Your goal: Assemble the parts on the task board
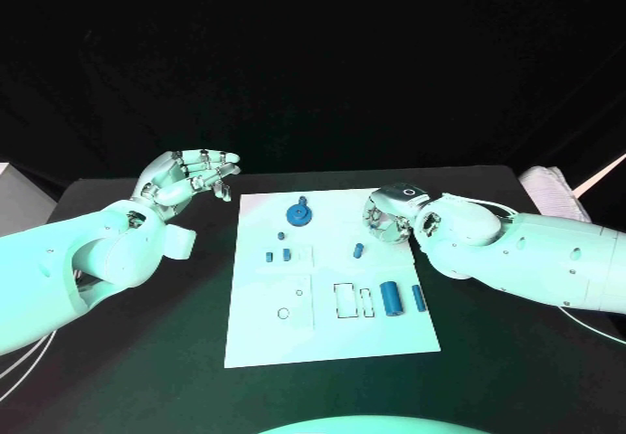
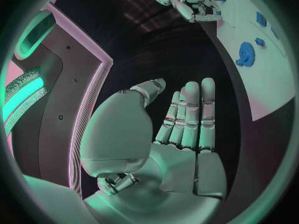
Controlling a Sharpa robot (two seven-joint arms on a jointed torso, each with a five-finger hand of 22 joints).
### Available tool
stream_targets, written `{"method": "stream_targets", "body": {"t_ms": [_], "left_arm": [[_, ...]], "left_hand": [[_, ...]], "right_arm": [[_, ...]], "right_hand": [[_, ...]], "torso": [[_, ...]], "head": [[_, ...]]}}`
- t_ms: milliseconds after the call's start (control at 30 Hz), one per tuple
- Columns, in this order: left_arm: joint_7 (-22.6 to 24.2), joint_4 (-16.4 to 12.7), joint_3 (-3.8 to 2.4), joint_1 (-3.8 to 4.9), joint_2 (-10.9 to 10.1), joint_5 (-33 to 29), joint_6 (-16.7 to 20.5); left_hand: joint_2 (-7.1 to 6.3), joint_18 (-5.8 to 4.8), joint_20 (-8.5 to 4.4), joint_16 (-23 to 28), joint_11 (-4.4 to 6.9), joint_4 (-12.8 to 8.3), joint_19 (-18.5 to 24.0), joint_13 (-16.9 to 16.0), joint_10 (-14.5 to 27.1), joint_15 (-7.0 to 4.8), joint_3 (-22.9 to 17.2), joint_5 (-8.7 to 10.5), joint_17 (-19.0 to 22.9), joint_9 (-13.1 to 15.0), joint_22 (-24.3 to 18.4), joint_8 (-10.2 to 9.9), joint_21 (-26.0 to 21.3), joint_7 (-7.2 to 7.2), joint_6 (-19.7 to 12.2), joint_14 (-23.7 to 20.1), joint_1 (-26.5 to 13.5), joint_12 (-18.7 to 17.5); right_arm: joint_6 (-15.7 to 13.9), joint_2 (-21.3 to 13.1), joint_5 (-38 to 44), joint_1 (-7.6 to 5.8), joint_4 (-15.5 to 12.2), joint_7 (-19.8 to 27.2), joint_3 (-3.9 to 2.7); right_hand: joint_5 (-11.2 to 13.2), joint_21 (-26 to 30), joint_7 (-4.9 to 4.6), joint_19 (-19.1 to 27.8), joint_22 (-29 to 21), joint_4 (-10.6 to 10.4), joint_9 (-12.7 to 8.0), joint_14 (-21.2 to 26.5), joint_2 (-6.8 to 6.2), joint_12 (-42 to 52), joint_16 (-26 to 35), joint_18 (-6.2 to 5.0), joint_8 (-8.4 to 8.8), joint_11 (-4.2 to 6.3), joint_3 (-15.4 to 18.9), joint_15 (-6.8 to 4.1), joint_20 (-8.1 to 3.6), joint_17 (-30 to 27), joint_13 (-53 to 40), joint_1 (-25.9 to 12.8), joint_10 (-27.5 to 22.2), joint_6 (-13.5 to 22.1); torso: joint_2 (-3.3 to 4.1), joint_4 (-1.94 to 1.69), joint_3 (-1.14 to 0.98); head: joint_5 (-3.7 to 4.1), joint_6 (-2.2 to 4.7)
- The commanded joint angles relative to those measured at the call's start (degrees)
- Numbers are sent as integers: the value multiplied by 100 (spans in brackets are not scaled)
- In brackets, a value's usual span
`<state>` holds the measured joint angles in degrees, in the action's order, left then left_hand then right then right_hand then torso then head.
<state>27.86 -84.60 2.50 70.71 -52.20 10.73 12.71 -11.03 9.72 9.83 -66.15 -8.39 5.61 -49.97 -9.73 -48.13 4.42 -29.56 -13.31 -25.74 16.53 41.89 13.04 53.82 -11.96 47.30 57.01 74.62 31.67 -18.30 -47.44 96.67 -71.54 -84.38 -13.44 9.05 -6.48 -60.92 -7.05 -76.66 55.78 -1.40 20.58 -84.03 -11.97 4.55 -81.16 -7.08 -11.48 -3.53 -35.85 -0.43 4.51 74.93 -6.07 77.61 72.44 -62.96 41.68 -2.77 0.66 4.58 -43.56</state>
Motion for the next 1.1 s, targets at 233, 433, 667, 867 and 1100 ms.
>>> {"method": "stream_targets", "body": {"t_ms": [233,433,667,867,1100], "left_arm": [[8,-22,-6,2,1,-49,-19],[5,-15,-6,2,1,-52,-17],[6,5,-6,2,3,-82,-8],[3,27,-6,1,11,-114,-2],[-5,63,-6,1,20,-145,5]], "left_hand": [[-5,87,9,35,-3,-9,-43,-10,24,-10,45,36,7,9,-10,35,-31,-13,-14,-38,56,24],[-5,87,9,36,-4,-14,-48,-10,27,-10,48,37,9,9,-14,35,-35,-14,-16,-36,66,28],[-5,87,9,36,-4,-14,-48,-10,27,-10,48,37,9,9,-14,35,-35,-14,-16,-36,66,28],[-4,88,8,37,-4,-21,-54,-10,32,-11,51,37,11,8,-19,35,-40,-15,-20,-34,80,32],[-4,88,7,38,-5,-22,-55,-10,33,-11,52,38,12,8,-20,35,-41,-15,-21,-34,81,33]], "right_arm": [[163,46,101,69,-7,-99,39],[-40,39,193,71,-21,-222,38],[-469,-8,223,66,-95,-226,32],[-776,-81,100,29,-206,-135,4],[-933,-208,-229,-78,-412,-22,-45]], "right_hand": [[44,-208,24,-30,235,185,126,-369,212,11,-76,63,-133,59,-114,-93,-50,269,-57,155,244,-141],[47,-269,35,-42,309,240,164,-365,227,11,-76,73,-162,80,-154,-117,-53,259,-76,158,301,-154],[45,-331,43,-57,384,294,197,-364,221,9,-83,82,-186,93,-191,-137,-56,262,-94,154,347,-167],[48,-361,46,-64,420,313,214,-365,214,10,-93,86,-199,98,-204,-143,-58,272,-104,139,372,-177],[49,-362,46,-63,422,316,217,-365,213,9,-93,86,-201,98,-206,-144,-58,271,-105,136,374,-177]], "torso": [[-5,-2,2],[-10,-4,2],[-11,-1,1],[-9,6,0],[-13,8,0]], "head": [[-26,-13],[-22,-14],[-25,-1],[-21,20],[-14,37]]}}
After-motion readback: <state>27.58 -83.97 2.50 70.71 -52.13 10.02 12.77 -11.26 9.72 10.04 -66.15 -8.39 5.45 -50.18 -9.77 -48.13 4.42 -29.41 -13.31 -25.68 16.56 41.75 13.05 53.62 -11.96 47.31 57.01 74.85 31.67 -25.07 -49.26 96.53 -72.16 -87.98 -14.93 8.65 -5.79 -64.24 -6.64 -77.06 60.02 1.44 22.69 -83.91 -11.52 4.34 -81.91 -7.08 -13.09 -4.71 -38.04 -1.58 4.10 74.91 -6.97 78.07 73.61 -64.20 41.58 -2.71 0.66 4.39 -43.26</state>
